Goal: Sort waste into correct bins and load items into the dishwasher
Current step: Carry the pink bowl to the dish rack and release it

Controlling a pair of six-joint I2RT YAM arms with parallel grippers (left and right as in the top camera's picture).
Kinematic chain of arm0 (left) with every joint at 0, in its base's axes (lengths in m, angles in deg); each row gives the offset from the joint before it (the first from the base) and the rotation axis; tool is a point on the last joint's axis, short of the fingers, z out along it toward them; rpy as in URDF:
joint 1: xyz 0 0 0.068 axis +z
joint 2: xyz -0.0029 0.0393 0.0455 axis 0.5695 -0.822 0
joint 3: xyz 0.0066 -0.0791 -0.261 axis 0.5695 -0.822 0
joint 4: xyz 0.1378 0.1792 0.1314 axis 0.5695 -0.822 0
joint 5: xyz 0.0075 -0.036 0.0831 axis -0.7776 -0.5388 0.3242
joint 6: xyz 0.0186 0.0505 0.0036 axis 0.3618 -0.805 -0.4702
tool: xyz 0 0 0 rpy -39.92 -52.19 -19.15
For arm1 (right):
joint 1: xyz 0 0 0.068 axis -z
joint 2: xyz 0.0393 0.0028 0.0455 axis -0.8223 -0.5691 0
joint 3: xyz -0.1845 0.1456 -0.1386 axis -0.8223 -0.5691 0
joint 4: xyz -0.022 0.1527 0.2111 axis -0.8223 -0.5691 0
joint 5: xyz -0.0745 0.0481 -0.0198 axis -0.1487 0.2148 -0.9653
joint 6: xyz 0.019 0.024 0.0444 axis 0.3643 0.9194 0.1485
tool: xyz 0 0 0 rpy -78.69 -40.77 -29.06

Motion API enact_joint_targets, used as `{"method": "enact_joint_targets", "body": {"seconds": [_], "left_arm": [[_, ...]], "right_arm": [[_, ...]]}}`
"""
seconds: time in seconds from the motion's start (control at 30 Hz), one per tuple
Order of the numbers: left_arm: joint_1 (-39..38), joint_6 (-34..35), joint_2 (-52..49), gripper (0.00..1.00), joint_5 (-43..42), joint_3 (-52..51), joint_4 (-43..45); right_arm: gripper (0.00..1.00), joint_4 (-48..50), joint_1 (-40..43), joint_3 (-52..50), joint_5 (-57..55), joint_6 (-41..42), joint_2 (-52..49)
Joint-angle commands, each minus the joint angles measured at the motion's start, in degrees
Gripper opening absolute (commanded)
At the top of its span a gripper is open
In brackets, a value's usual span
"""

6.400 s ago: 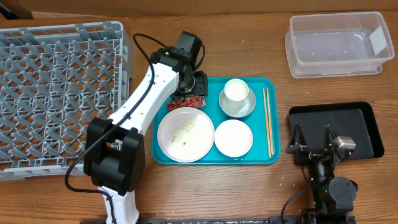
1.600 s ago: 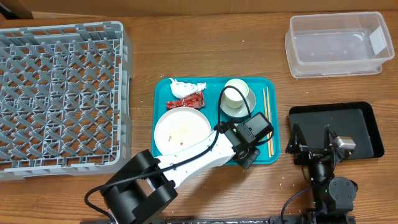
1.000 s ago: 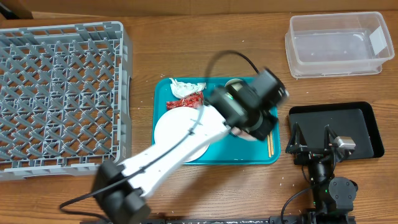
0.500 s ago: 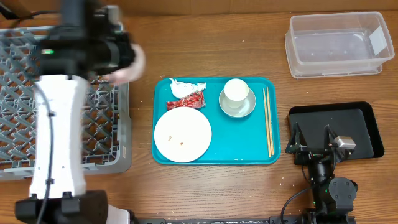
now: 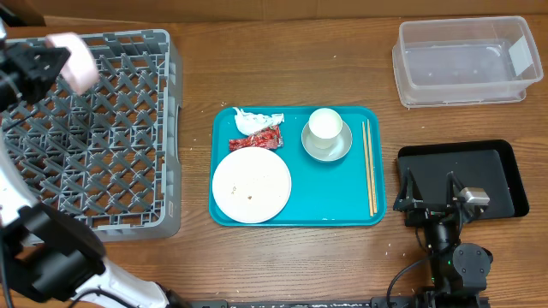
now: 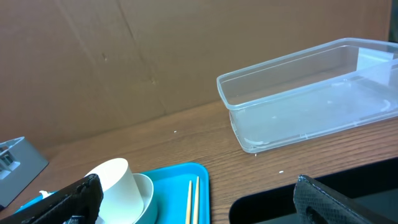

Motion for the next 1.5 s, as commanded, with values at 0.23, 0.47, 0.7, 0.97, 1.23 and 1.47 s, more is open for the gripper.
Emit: {"method": "enact_joint_targets", "body": {"seconds": [0.23,0.47,0.7,0.97,1.23,1.47], "left_arm": [[5.16,-5.07,-12.85,0.04,-18.6,-0.39,8.85],[6.6,-5.29,-19.47,0.04,-18.8,-0.39,8.83],[8.5,-5.22,-21.97,0.04,-18.91,-0.37,8.83],[13.0,-1.86,-21.94,0.17,-19.08,-0.33,8.79],[20.02,2.32,-21.68,0.78,-19.98,-0.28,8.02],[26.82,2.47,-15.28,1.0,-16.76,-0.28,6.88]], "right_arm": [[1.0,0.31,0.15,-0.59,-0.57,-0.2,0.48],[1.0,0.31,0.15,-0.59,-0.57,-0.2,0.48],[1.0,0.31,0.15,-0.59,-0.57,-0.2,0.48],[1.0,0.31,0.15,-0.59,-0.57,-0.2,0.48],[1.0,0.31,0.15,-0.59,-0.57,-0.2,0.48],[1.0,0.31,0.15,-0.59,-0.55,-0.2,0.48]]}}
